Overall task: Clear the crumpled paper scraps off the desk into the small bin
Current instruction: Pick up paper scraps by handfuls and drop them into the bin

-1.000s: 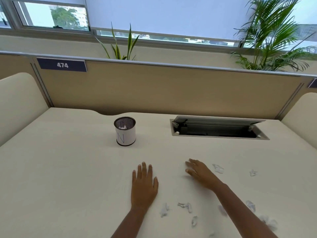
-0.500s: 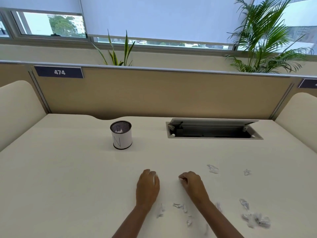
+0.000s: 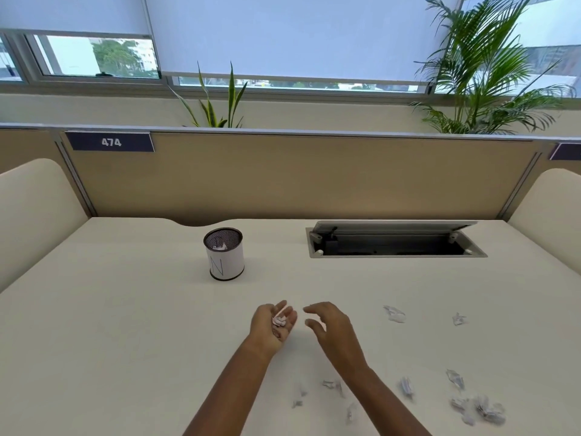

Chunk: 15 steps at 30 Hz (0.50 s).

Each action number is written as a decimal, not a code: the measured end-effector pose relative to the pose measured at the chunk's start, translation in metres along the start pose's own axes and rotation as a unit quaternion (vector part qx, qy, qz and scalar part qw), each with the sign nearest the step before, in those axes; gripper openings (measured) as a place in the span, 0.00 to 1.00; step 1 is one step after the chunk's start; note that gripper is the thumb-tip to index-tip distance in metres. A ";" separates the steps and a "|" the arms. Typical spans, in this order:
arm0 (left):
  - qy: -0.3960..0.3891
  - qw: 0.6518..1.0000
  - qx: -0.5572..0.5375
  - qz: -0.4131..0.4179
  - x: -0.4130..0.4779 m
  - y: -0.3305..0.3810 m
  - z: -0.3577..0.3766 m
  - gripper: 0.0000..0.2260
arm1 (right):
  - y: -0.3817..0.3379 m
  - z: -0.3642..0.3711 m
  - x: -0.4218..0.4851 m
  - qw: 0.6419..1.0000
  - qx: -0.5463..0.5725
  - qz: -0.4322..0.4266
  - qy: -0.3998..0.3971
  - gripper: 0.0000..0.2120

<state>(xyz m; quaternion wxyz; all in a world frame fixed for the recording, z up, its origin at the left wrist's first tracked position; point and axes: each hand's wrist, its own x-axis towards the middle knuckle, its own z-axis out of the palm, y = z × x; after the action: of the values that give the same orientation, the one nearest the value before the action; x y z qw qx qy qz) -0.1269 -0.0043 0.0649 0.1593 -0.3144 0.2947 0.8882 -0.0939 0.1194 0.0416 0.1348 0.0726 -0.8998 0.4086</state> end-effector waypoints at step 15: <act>0.086 0.961 0.122 0.233 0.019 0.161 0.063 0.08 | 0.053 0.001 -0.020 0.971 -0.152 0.090 -0.162 0.65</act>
<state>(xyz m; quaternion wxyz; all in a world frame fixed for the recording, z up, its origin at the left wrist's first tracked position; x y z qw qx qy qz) -0.2458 -0.0876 0.1603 -0.0405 -0.2903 0.4786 0.8277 -0.0881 0.1540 -0.0030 -0.0402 0.0349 -0.9641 0.2603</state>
